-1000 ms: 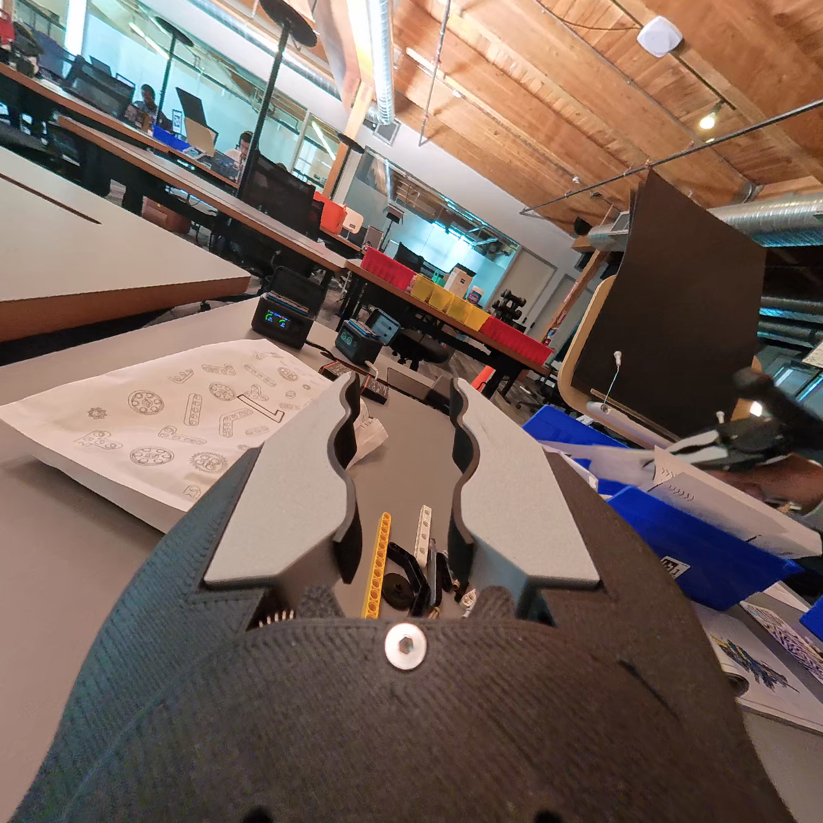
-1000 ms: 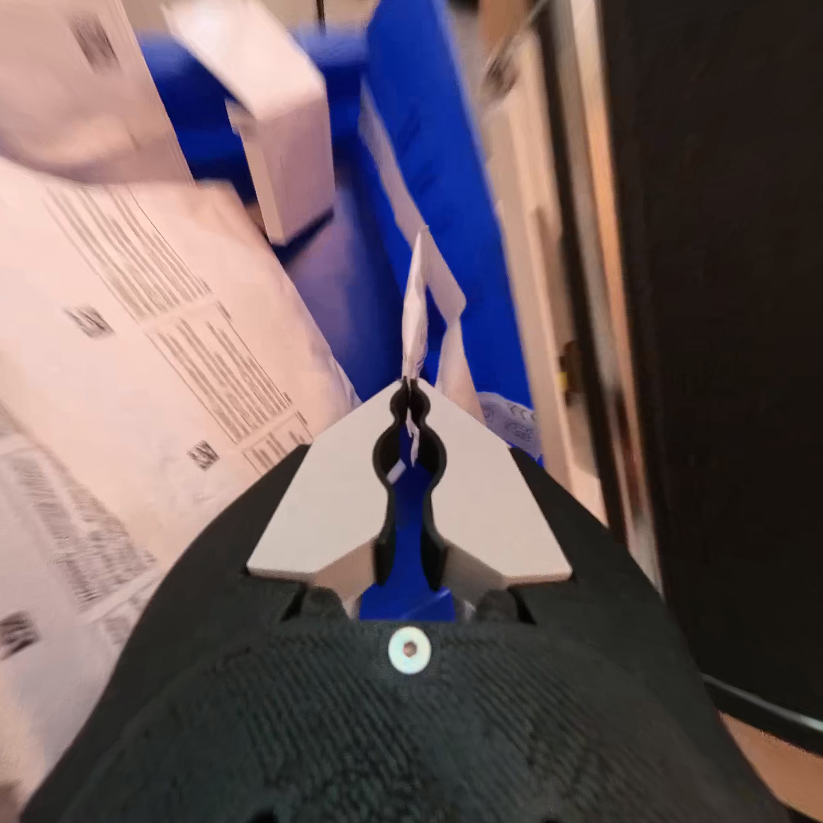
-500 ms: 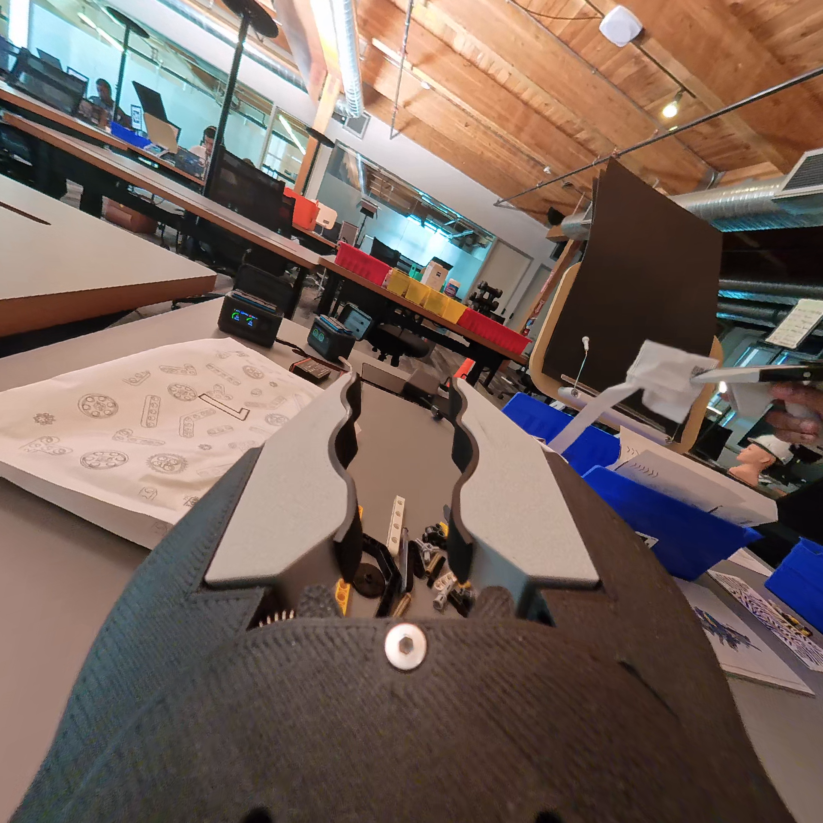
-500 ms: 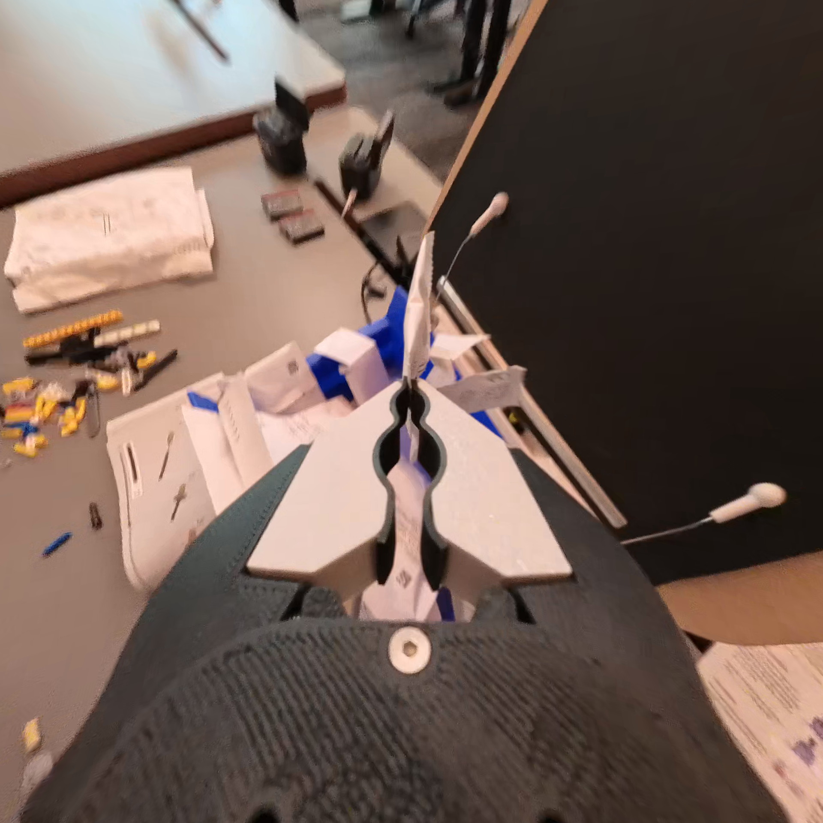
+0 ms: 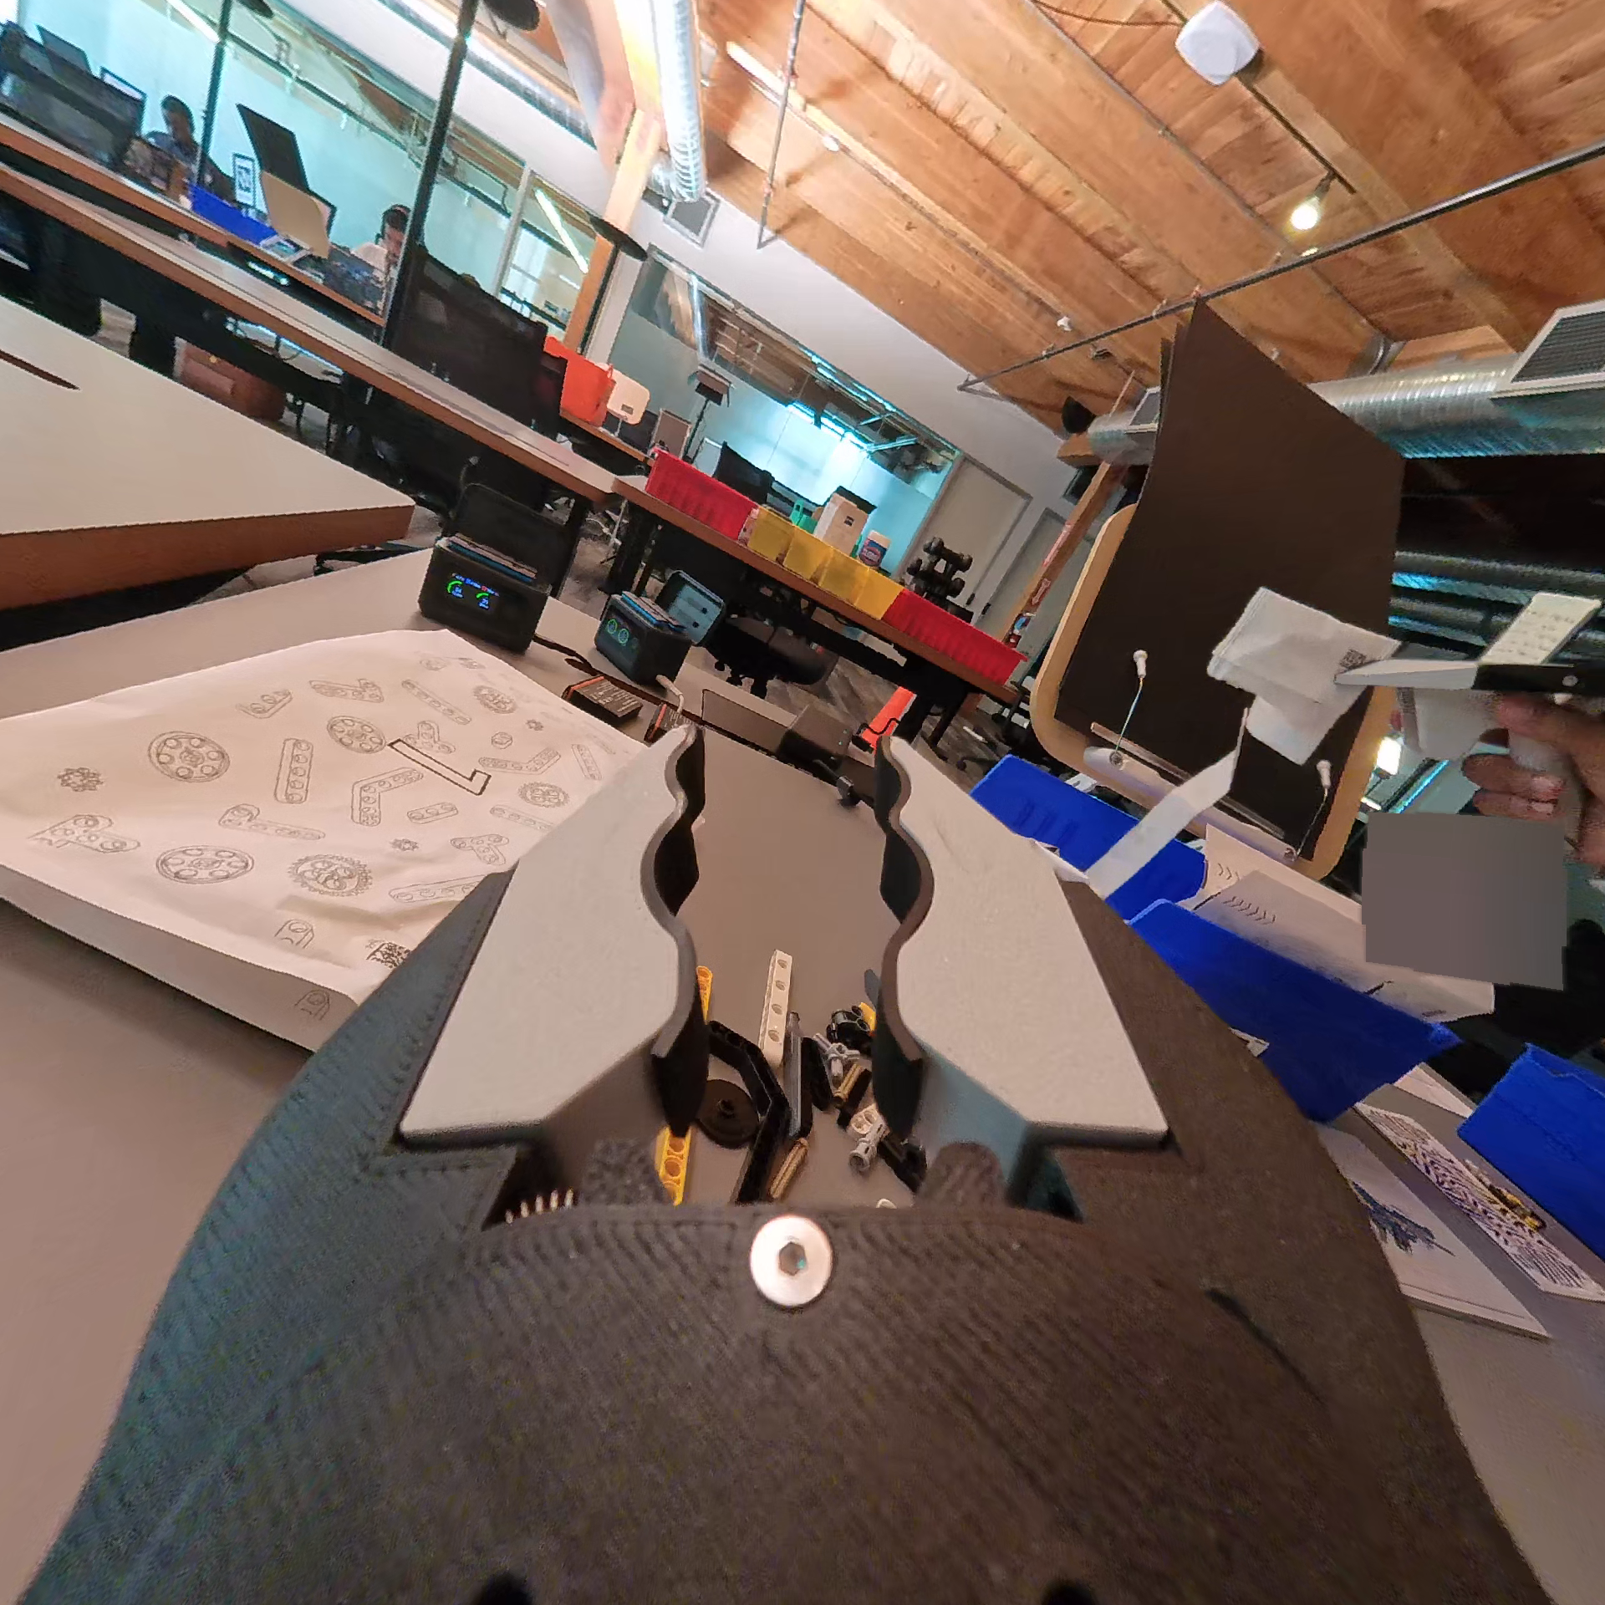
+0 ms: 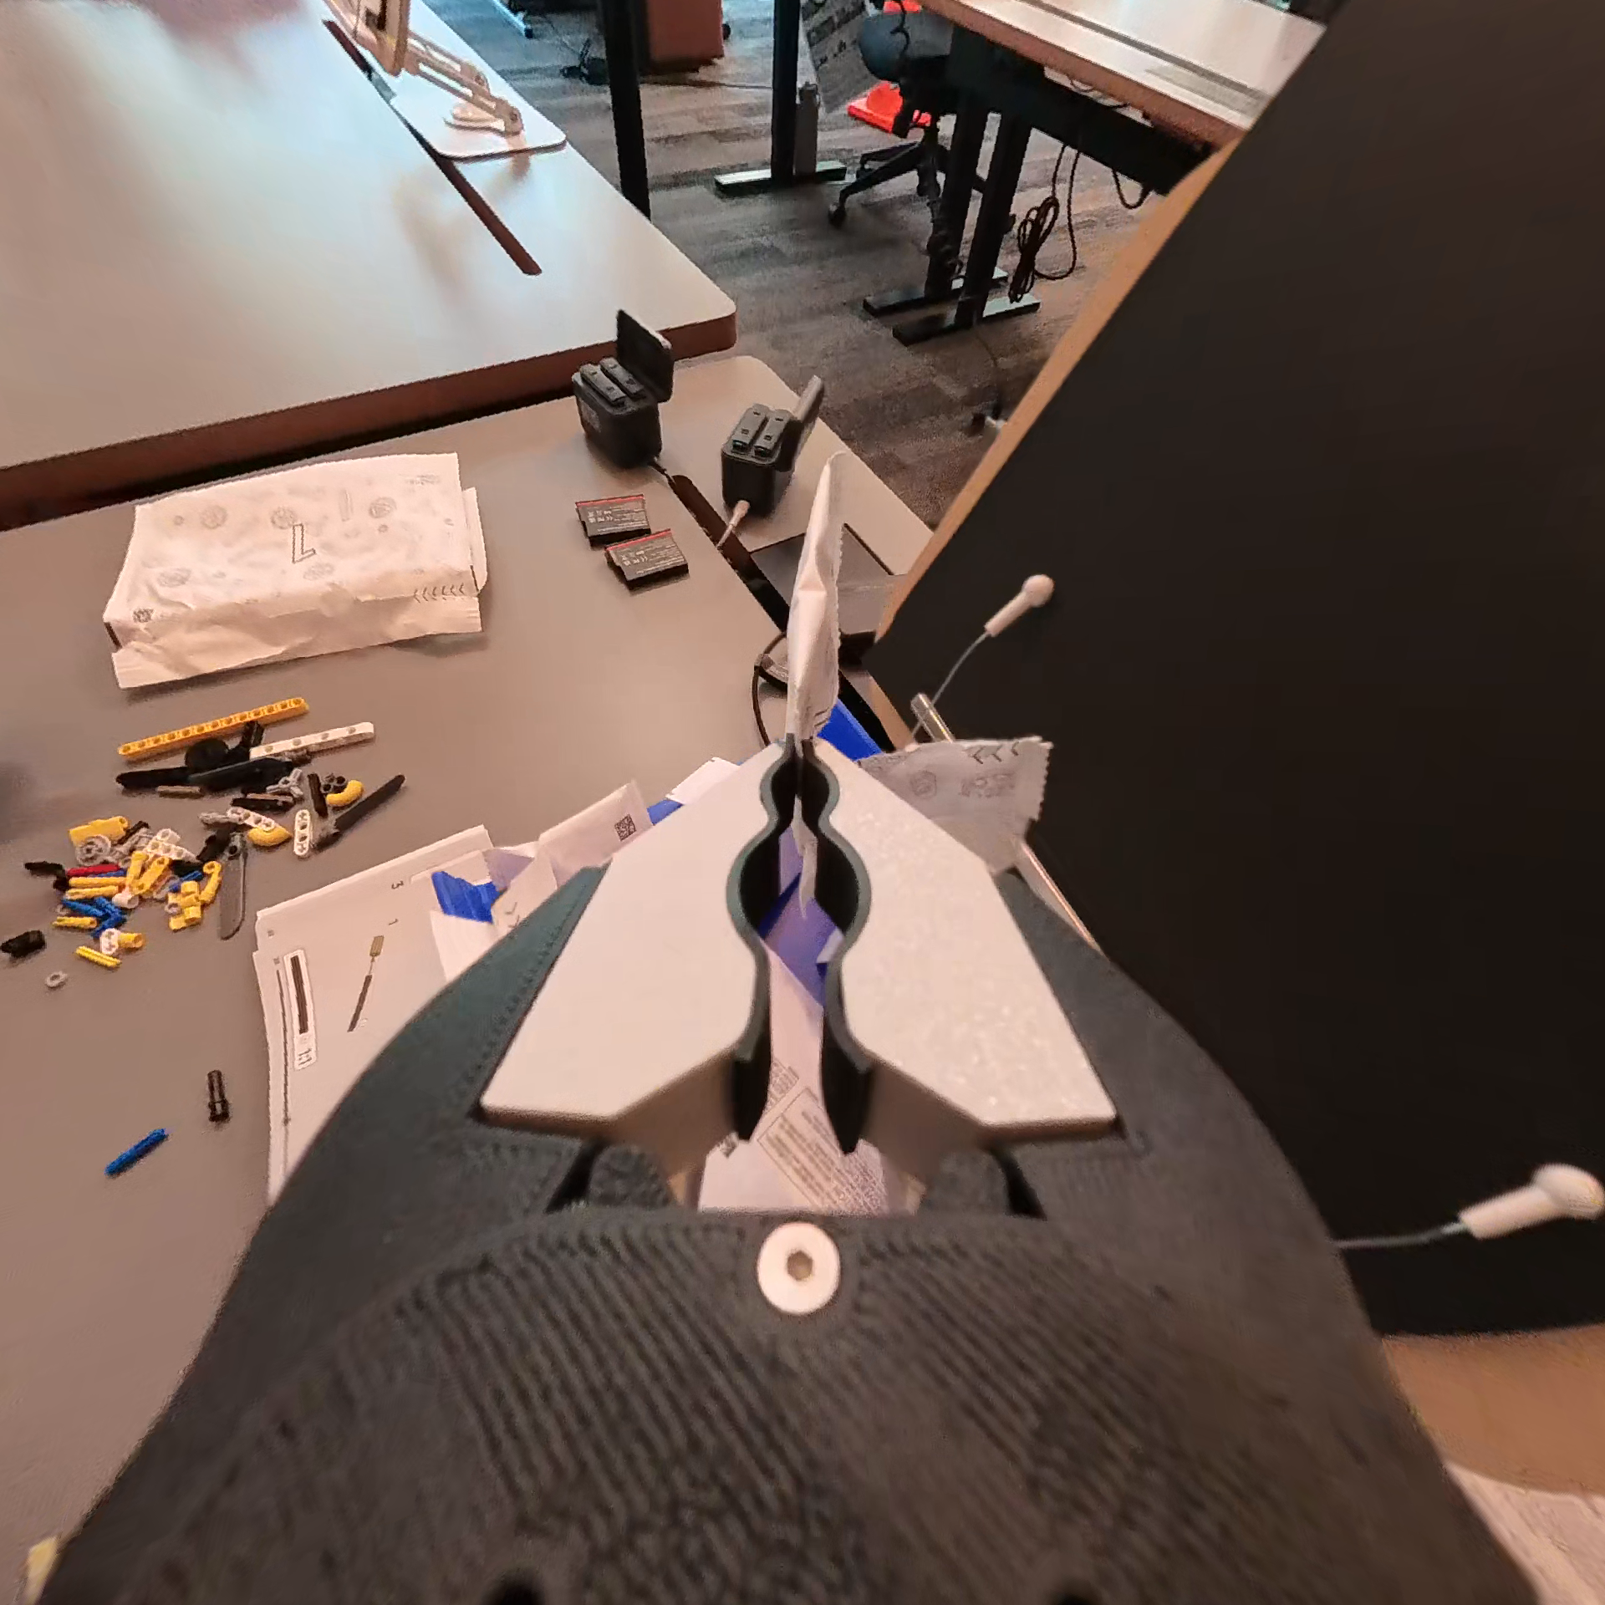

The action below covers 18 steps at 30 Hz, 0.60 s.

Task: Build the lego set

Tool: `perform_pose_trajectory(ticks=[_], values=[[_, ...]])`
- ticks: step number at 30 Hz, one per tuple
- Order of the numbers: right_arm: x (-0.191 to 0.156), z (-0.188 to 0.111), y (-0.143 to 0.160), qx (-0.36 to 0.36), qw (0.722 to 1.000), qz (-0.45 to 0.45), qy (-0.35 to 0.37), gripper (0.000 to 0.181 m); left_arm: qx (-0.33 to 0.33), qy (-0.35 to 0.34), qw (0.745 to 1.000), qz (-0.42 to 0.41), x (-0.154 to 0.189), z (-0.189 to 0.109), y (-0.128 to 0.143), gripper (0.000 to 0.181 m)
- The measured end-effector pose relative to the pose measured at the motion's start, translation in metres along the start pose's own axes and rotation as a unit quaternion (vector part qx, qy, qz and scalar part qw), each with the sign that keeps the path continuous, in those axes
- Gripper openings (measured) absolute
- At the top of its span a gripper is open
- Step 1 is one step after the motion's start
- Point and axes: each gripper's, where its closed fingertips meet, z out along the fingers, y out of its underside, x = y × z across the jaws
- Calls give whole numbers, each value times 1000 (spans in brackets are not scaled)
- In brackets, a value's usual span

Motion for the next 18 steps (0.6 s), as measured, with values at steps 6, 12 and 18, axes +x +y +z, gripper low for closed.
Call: perform_pose_trajectory(ticks=[6,12,18], values=[[-10,16,3,-20,1000,-12,-17,0,1,-2,1000,-8,-4,0,0,36],[-14,25,45,-111,993,-36,-36,0,0,-3,1000,-10,-5,0,1,36],[-5,38,78,-171,981,-89,-11,0,-7,-1,1000,-7,-4,3,4,36]])
